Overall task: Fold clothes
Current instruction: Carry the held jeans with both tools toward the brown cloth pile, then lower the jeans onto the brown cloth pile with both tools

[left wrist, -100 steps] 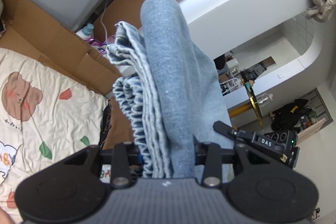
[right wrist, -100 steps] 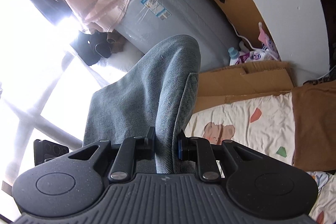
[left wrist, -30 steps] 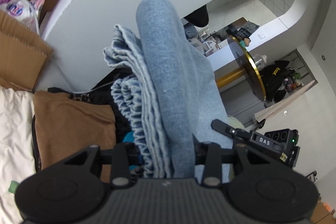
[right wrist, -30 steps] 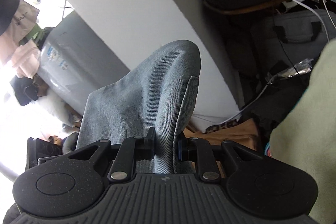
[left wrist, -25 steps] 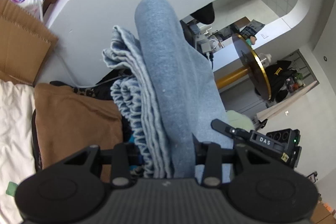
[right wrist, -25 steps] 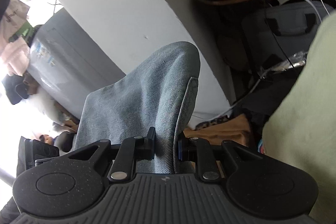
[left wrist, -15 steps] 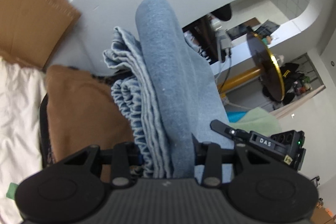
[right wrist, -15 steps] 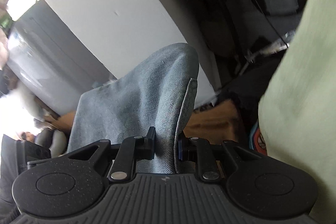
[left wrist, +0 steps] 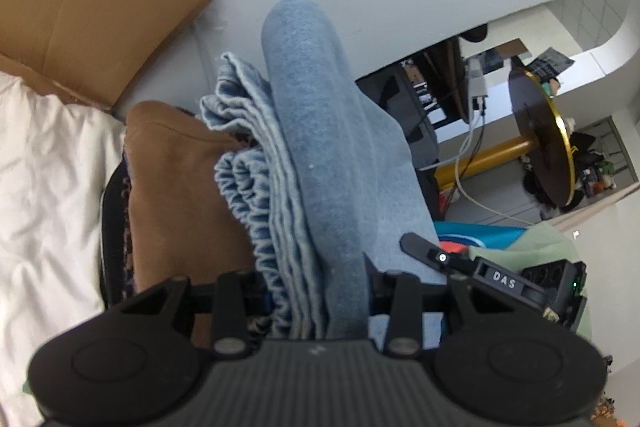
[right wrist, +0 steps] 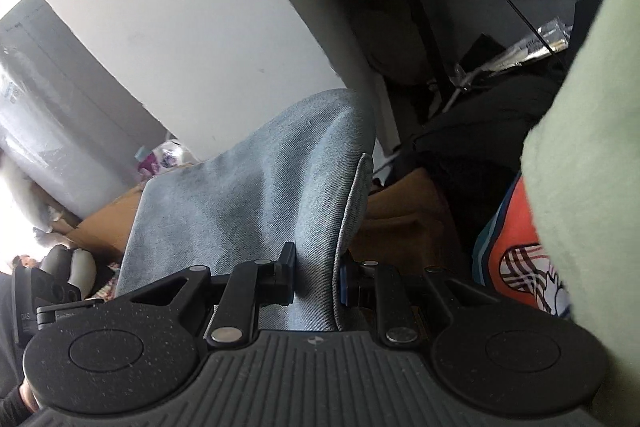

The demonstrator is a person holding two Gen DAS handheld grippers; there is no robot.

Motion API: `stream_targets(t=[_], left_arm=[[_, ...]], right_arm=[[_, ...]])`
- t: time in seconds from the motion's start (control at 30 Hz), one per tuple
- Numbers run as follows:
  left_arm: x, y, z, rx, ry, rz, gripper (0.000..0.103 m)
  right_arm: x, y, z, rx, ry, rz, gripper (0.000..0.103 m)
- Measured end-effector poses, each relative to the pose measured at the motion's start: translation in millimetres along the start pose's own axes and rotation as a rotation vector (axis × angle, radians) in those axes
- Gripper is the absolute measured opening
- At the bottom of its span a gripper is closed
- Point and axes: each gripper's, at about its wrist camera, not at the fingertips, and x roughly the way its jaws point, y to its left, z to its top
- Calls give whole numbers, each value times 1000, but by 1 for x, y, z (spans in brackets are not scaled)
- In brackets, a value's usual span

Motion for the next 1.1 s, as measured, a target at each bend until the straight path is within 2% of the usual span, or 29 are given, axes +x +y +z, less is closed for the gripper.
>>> stream_targets(t=[0.27,0.47,0.67,0.83,1.0,1.1], left_arm=[[19,21,-1,-37,1,49,40],[19,26,1,-47,-8,50,40],[21,27,2,-39,2,141,45],[-5,13,2,25,7,220,43],[-35,-6,15,68,-11,310,43],[-47,-25,27,101,-30,328,43]], right_arm=[[30,-10,-10,26,29,-52,20],[39,-11,-6,15,38,-44,20],[52,-20,-11,-14,65,-70,20],[51,-23,-13,-24,52,-63,21],[50,-23,-13,-31,50,-72,21],[50,-20,-12,-49,56,-78,21]])
